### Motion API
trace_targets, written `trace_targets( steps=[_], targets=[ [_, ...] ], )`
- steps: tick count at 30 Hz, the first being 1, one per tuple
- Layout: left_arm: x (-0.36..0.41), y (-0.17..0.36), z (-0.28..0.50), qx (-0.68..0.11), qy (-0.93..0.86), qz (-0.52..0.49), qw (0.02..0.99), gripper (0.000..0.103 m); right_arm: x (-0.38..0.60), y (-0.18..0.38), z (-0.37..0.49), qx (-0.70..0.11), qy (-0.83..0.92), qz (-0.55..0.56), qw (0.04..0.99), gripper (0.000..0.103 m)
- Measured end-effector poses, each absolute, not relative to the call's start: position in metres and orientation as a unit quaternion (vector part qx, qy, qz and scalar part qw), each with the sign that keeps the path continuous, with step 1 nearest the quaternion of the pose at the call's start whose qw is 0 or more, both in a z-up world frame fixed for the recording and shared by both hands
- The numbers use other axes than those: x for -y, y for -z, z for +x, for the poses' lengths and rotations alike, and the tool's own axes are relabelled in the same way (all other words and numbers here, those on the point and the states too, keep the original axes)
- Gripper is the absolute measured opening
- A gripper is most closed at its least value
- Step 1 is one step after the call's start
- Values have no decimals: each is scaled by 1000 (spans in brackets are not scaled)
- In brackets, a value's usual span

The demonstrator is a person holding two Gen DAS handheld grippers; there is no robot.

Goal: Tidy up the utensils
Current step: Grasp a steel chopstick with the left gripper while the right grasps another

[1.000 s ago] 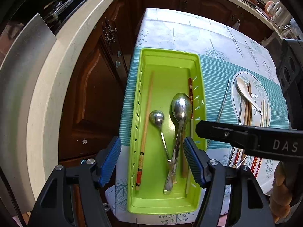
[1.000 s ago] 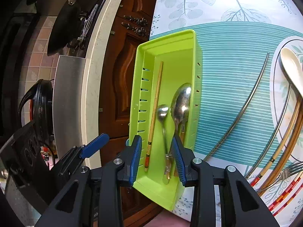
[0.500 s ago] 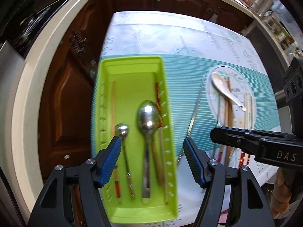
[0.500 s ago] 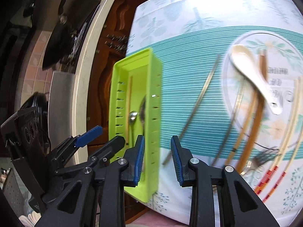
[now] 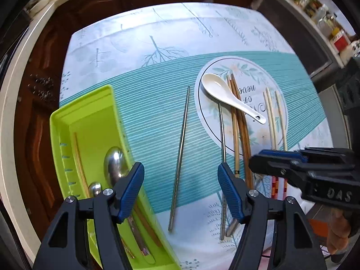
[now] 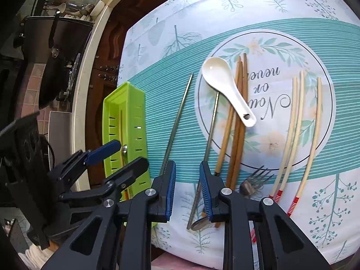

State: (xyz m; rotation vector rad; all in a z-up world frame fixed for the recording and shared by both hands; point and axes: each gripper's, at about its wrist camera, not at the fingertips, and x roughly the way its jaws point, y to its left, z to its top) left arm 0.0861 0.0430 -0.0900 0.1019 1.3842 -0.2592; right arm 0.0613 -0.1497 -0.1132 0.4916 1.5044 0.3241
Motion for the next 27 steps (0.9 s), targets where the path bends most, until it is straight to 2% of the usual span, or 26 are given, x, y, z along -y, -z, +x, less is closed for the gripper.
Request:
trace_targets(
  steps=[5,11,15,27],
  targets=[
    [-36,116,111,-668,139,62,728,47,153,124,60,-679,-138,215,688,23],
    [-37,149,126,-717,151,60,678,33,139,137,58,-689,-137,189,687,22],
    [-36,161,126,-732,156,62,660,29,129,144,53,-696,-132,178,683,21],
    [-17,173,108,-757,153,116,624,29,99,158,45,-701,-112,157,686,21]
  ],
)
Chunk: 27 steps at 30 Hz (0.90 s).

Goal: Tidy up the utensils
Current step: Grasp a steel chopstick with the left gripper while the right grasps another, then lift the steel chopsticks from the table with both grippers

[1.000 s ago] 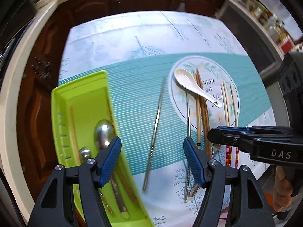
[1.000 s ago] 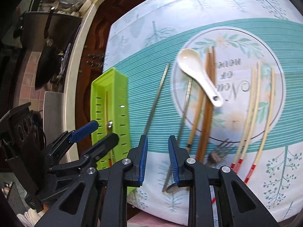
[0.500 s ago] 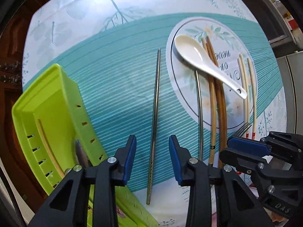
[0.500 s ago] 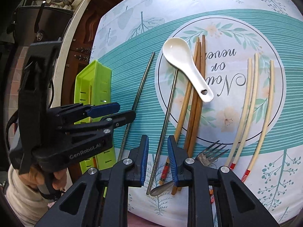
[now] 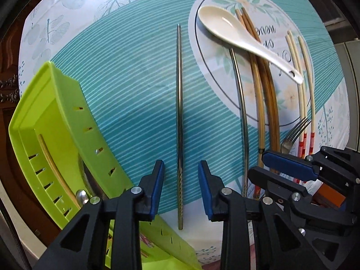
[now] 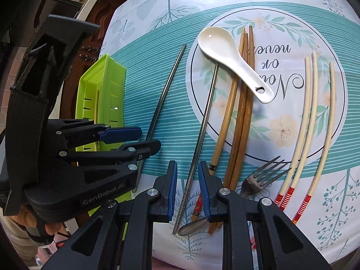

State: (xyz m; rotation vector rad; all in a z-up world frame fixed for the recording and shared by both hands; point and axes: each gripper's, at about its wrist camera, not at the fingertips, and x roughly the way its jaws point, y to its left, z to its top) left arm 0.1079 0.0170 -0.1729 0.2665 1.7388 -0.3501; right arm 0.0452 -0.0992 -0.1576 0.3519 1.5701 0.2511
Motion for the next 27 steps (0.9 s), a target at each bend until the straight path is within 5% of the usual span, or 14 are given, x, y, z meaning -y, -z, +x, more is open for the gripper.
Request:
trace_targets(
  steps=[3,6,27],
  targets=[
    [-16,176,99,-764,141,124,618,27,96,158,41,-701,-107,158,688,21],
    [-15,177,92,-762,131,132,621,4,93,160,37,-700,-102,159,688,21],
    [-39,127,62,-721,176,16,670,3,79,167,27,-697,-52,156,698,15]
  ],
)
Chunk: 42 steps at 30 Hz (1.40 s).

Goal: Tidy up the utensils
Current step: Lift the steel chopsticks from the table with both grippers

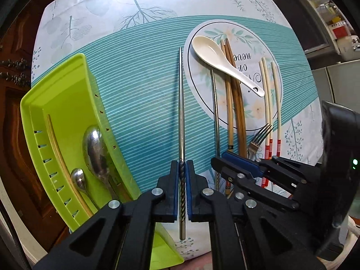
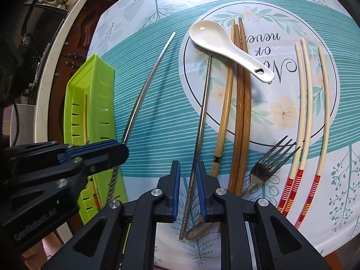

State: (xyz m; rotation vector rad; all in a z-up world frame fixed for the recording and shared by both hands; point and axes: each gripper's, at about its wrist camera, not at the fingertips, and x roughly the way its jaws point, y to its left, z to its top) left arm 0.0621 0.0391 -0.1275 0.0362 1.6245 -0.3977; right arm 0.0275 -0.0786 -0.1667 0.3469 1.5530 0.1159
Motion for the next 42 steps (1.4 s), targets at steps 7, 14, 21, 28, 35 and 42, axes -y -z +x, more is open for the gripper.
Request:
trace_targets(
  steps=[7,14,21,28,35,42],
  targets=[
    [-72,128,74,-725,178,-13,665,3,63,173,36,-696,-22,90,712,7],
    [-73,148,77,-738,173,-22,652,3,48,167,34,-693,-11,26,720,6],
    [-64,169,79,-754,164,-34,636,3,66,160,32,-702,-29,-3,712,5],
    [-64,178,85,-766,140,-40,626,10,89,158,40,-719,-44,45,692,6],
    [-57,166,89,-744,119,-7,658,61,100,153,42,-713,-55,19,698,12],
    [-40,170,75,-734,105,26,671,60,91,146,30,-693,-63,-21,718,13]
  ],
)
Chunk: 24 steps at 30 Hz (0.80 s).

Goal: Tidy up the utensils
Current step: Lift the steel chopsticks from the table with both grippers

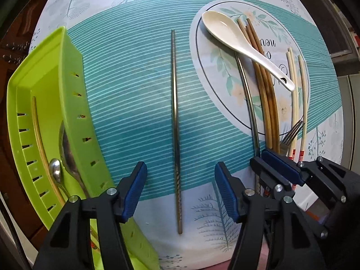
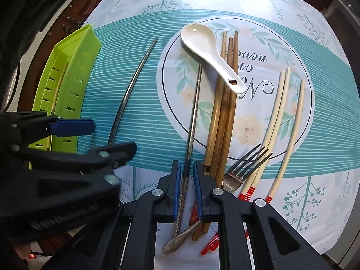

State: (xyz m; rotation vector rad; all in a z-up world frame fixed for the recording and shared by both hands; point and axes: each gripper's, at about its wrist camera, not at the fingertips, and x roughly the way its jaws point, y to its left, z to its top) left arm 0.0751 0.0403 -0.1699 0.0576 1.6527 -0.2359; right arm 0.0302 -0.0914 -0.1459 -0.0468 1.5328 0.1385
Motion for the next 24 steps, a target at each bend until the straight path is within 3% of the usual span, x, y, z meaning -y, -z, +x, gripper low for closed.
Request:
trace_targets(
  steps=[6,10,12,13,24],
  targets=[
    [-36,169,66,-730,83,35,677,55,97,142,37,-686,-56,-27,724,16],
    [-25,170,64,-729,73,57,678,43,89,145,28,-682,-57,-32,728,16],
    [-27,167,64,-726,77,64,680,28,84,144,27,-679,-60,-39,731,13],
    [-30,165,68,-727,80,63,679,3,80,149,25,-677,-60,-43,732,10],
    [-34,162,55,-741,94,-9,664,3,109,147,19,-687,-91,27,721,5]
  ],
)
